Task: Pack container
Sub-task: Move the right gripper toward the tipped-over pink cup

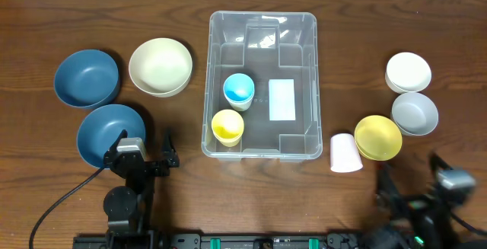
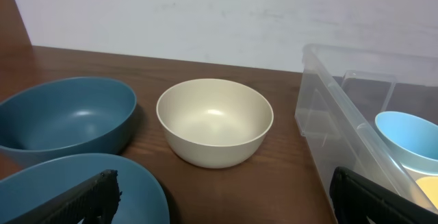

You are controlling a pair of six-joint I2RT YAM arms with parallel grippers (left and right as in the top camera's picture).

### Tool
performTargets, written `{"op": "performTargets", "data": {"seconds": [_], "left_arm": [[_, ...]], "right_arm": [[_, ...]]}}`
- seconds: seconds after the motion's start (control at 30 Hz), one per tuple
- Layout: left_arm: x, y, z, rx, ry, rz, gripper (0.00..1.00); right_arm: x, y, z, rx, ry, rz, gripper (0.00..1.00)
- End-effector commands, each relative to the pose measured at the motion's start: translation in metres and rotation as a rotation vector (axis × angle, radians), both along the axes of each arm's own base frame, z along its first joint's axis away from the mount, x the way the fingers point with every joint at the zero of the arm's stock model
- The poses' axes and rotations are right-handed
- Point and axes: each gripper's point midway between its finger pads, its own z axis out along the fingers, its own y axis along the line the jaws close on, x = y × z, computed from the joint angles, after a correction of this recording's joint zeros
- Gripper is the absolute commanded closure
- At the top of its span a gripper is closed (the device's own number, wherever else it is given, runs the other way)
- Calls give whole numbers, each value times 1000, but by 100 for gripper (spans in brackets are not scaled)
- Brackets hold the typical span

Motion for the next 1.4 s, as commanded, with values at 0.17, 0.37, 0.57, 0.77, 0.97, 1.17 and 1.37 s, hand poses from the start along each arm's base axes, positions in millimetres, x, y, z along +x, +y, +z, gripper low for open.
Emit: {"op": "performTargets", "data": {"seconds": [0.17,0.37,0.57,0.77,0.97,1.17,1.37], "left_arm": [[0,-3,-17,11,41,-16,2],[0,-3,-17,11,41,-16,2],[0,-3,-17,11,41,-16,2],[0,-3,-17,11,41,-16,2],[0,-3,-17,11,41,-16,2],[0,-3,-17,11,41,-16,2],[0,-3,-17,11,41,-16,2]], "right_arm": [[37,-8,-64,-93,63,-171,4],[36,-18,-109,-139,177,-243,12],[30,-34,-137,-112,252,-350,13],[30,-34,-178,-191,337,-354,14],[28,-35,-195,-275,394,-338,12],[26,-19,-207,-318,456,-224,14],[25,-9,-214,-335,488,-151,20]]}}
